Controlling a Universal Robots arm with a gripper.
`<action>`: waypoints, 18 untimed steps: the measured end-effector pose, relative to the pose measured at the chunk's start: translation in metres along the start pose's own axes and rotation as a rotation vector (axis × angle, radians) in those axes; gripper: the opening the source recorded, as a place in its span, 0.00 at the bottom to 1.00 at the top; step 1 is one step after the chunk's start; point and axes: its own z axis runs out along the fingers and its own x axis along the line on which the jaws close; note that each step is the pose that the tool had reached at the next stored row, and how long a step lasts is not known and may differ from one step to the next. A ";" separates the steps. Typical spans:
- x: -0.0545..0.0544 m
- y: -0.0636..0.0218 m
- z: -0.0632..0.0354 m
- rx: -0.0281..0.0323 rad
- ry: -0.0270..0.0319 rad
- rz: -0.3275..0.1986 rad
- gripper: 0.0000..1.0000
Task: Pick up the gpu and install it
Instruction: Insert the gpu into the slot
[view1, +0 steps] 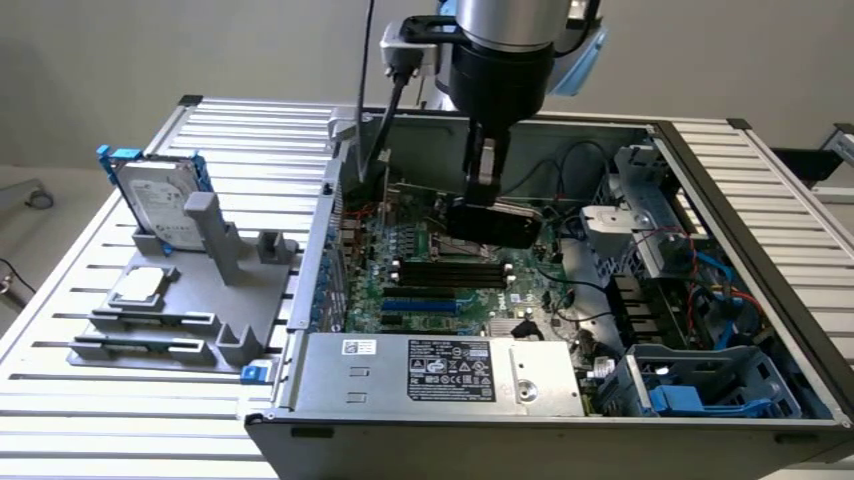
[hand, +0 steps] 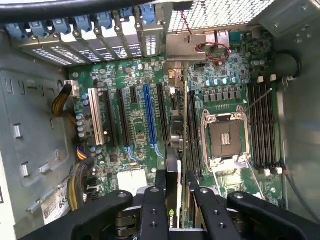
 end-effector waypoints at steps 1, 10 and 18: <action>0.000 0.0000 0.0004 -0.0010 -0.0013 -0.020 0.26; 0.001 0.0030 0.0051 -0.0076 -0.0145 -0.164 0.26; 0.002 0.0105 0.0091 0.0054 -0.0173 -0.165 0.26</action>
